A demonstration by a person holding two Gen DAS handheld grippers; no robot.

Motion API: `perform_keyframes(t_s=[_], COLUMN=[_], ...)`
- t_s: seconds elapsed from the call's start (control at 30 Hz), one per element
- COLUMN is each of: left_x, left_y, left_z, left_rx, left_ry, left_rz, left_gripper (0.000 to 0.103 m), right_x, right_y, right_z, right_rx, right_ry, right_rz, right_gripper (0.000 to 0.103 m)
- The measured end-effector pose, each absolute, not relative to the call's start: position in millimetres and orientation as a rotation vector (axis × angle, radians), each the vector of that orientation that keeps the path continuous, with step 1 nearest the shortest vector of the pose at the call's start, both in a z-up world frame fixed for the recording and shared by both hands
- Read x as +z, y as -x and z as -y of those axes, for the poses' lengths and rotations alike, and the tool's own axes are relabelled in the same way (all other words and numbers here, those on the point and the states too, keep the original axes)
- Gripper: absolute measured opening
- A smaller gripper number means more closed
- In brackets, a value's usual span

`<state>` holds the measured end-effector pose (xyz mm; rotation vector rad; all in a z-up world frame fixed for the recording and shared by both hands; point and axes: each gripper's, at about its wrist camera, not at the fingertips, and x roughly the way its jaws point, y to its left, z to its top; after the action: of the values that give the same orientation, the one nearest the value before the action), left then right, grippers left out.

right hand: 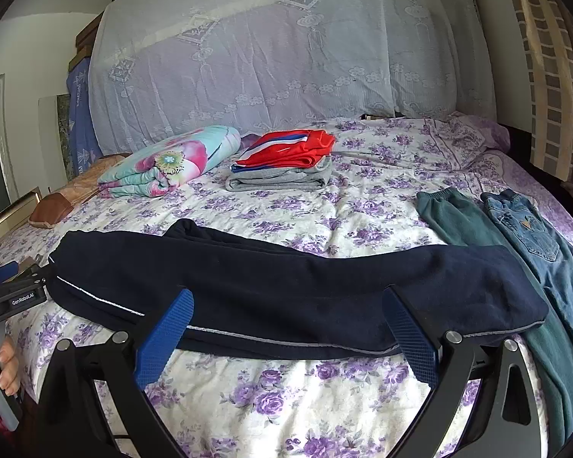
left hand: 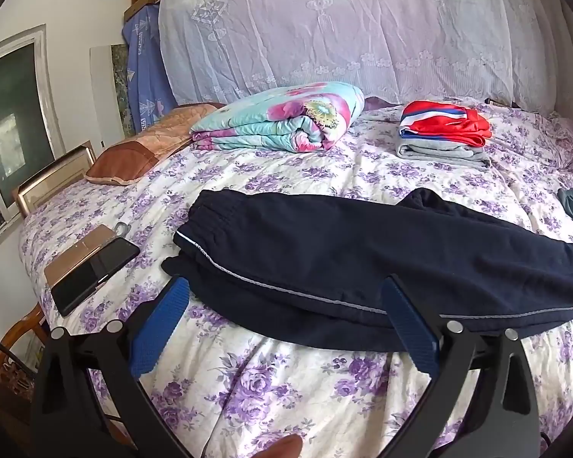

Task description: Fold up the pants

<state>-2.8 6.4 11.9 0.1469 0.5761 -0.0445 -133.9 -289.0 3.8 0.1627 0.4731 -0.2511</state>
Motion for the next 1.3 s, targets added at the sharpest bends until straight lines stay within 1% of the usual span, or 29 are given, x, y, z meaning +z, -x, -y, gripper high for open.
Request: perform_keyframes(t_s=[1.3], left_x=[20.4], left_y=[9.6], left_z=[5.8], left_rx=[-0.059], left_ry=[-0.157], left_rz=[-0.56], left_gripper=[0.098], right_x=[12.2], right_y=[138.1], right_z=[290.0], right_rx=[-0.266], right_ry=[-0.172], right_rz=[-0.443], right_gripper=[0.099])
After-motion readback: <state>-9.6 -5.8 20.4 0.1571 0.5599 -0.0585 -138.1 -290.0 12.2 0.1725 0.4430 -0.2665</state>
